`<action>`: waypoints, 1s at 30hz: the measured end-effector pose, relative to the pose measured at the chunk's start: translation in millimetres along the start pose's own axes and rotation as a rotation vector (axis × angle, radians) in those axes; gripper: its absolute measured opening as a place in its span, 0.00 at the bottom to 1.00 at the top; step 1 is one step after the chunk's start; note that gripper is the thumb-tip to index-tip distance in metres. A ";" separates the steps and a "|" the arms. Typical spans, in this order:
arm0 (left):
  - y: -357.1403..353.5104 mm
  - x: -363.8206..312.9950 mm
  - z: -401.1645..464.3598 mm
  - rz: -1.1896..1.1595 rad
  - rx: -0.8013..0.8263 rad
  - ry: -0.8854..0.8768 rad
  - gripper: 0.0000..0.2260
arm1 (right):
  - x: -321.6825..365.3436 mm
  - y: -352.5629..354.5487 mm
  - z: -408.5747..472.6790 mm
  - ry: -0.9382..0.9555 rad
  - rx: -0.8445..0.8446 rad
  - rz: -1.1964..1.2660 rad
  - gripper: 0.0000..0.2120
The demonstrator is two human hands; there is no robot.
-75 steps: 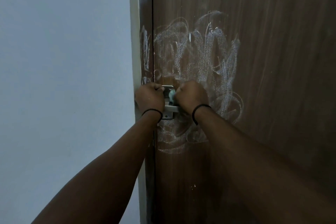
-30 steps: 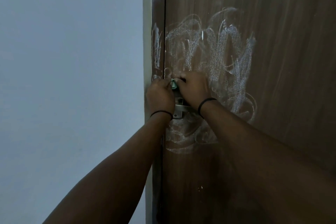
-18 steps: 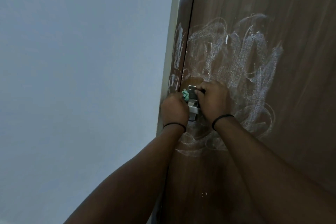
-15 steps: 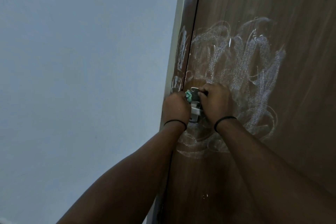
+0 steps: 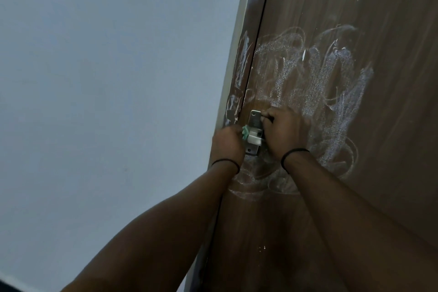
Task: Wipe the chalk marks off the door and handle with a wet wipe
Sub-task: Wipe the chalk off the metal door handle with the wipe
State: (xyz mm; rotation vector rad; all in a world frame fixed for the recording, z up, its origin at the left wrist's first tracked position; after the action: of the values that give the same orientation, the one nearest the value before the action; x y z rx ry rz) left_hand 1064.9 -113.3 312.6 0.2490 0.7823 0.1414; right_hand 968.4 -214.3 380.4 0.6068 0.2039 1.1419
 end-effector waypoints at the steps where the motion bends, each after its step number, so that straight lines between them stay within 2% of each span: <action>1: 2.7 -3.5 3.5 -0.041 -0.031 0.021 0.10 | 0.4 0.5 1.1 -0.008 0.008 -0.005 0.06; 4: 3.6 -8.6 6.6 -0.115 -0.103 0.065 0.09 | 0.5 1.3 2.8 -0.014 0.028 -0.015 0.06; 10: -8.2 21.4 -26.1 -0.151 -0.097 0.152 0.09 | 0.1 2.2 1.1 0.005 0.011 -0.024 0.08; 14: -0.1 5.8 -9.1 -0.209 -0.183 0.124 0.09 | 2.0 1.2 6.1 0.005 0.050 -0.071 0.07; 19: -14.8 23.5 -28.1 -0.131 -0.086 0.120 0.08 | 1.2 2.1 1.2 0.020 0.017 -0.055 0.08; 25: -17.6 38.4 -34.5 -0.241 -0.146 0.292 0.08 | 2.5 0.9 3.4 0.022 0.013 -0.046 0.07; 30: -32.6 40.1 -55.6 -0.348 -0.127 0.395 0.11 | -1.4 1.3 -1.1 0.017 0.013 0.008 0.09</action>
State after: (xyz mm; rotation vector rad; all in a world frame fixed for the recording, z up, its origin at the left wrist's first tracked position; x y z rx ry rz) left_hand 1054.6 -126.6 238.6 -0.0411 1.1916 -0.0925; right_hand 966.3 -214.7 380.0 0.6096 0.2241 1.1544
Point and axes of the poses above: each hand's wrist, its own z-axis towards the middle knuckle, its own y-axis out of the back of the hand, x = y × z, the point moved 6 cm from there along z, towards the middle knuckle, and after that the axes turned 7 degrees about -z, right-handed, at the moved point
